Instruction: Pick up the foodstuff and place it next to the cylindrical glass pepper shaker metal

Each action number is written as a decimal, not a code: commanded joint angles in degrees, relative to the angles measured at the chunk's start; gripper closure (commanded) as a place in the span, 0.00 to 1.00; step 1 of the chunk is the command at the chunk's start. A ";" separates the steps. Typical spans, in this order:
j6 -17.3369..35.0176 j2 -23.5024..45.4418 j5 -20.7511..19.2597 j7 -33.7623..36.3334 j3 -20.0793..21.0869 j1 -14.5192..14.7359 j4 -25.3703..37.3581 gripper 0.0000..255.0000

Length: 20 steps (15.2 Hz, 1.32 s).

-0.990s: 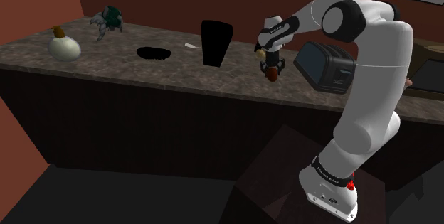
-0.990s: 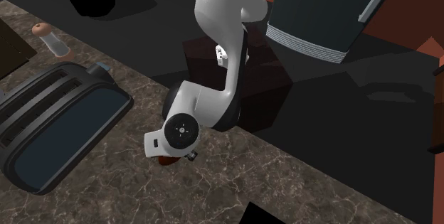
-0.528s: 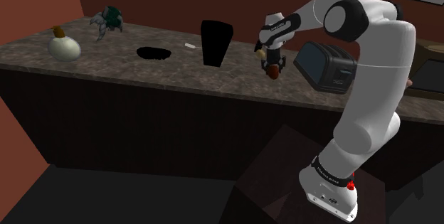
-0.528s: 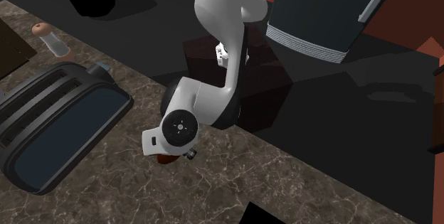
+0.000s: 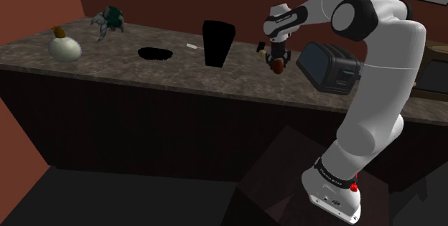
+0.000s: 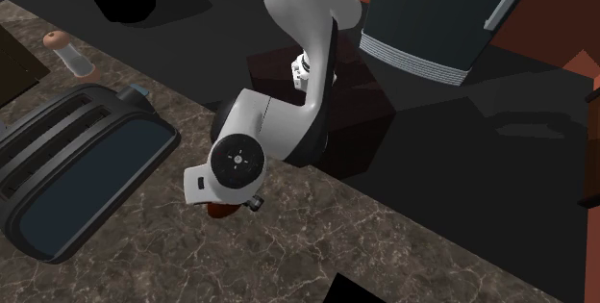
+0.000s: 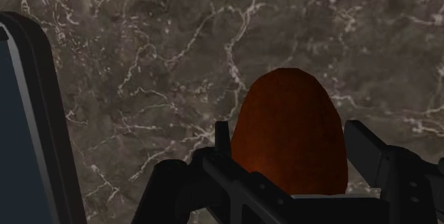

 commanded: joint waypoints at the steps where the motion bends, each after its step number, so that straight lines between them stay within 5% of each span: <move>1: -1.32 -0.73 -0.10 -0.23 -0.05 0.09 0.59 1.00; 20: -14.45 -3.57 -0.22 -3.11 -0.30 0.41 11.28 1.00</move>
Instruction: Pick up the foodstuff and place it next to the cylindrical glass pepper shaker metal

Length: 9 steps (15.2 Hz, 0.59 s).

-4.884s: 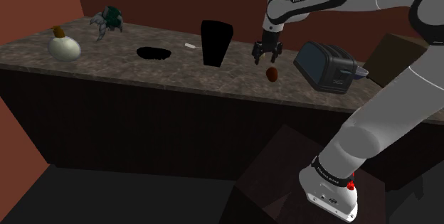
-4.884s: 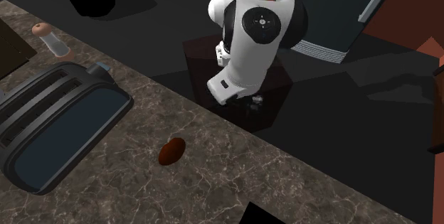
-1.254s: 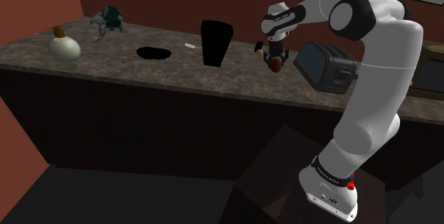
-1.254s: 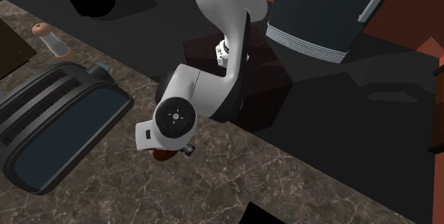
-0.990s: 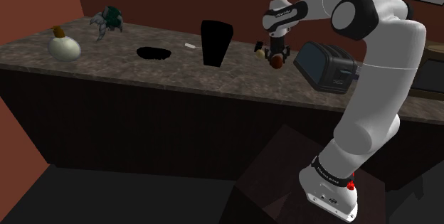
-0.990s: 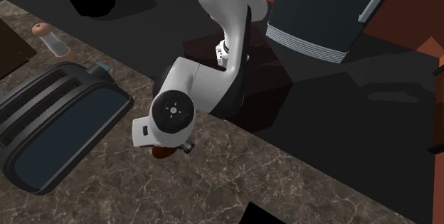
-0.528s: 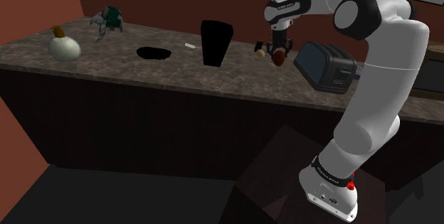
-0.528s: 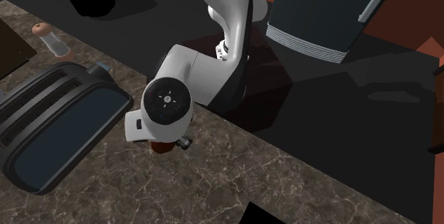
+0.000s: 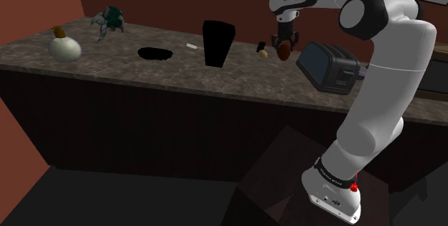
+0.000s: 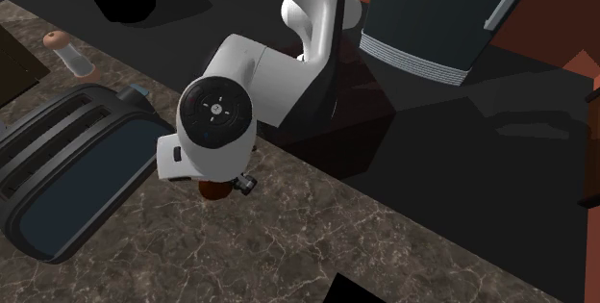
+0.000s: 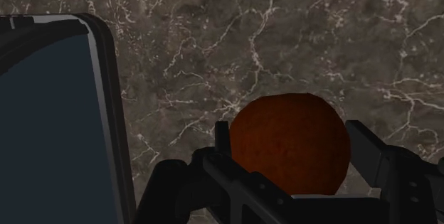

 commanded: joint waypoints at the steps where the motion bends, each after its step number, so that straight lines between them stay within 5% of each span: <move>1: -1.59 0.06 0.06 -0.34 0.01 0.03 1.67 1.00; 9: -7.62 0.42 0.21 -1.89 -0.11 -0.08 8.25 1.00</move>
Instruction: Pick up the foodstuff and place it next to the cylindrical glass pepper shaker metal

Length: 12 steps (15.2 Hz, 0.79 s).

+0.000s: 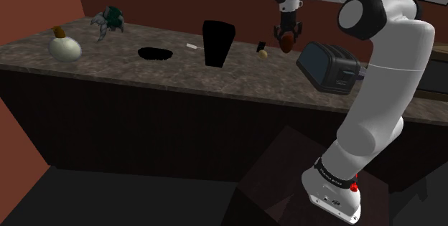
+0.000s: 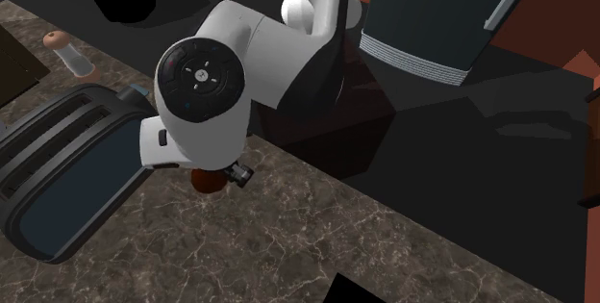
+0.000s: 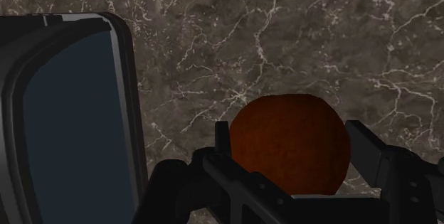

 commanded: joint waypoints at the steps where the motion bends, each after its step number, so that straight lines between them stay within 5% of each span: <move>1: -1.55 0.02 0.00 -0.41 -0.04 -0.03 1.60 1.00; 9: -7.82 1.59 0.33 -2.20 -0.22 -0.40 9.63 1.00; 12: -4.98 -2.93 -0.98 -4.32 -1.33 -1.65 3.13 1.00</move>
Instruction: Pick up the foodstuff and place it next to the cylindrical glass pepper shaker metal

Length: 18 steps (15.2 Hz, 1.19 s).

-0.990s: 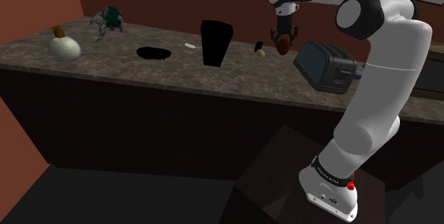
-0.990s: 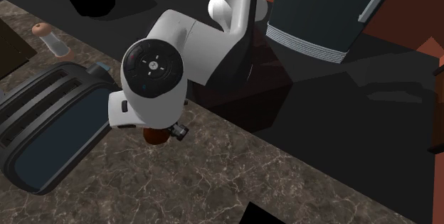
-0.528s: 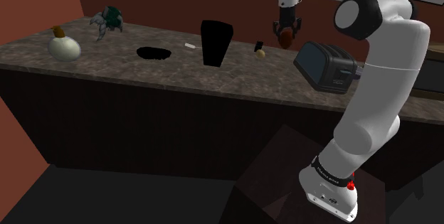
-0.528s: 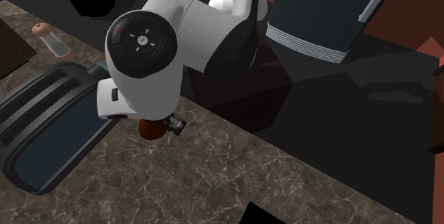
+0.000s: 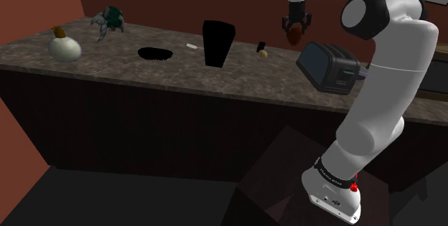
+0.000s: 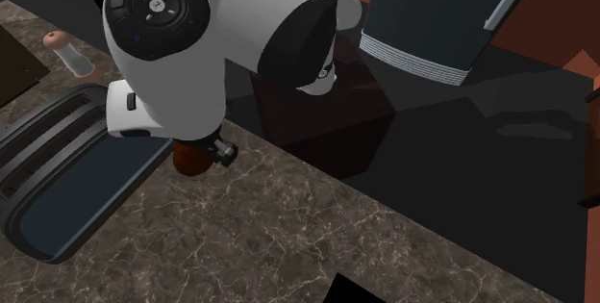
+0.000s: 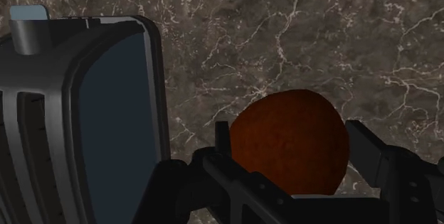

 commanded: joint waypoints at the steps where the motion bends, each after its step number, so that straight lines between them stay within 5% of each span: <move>1: 1.65 -3.11 -0.94 -1.51 -0.80 -0.86 -4.15 1.00; 18: 12.20 -16.04 -6.38 -18.01 -9.87 -10.59 -21.15 1.00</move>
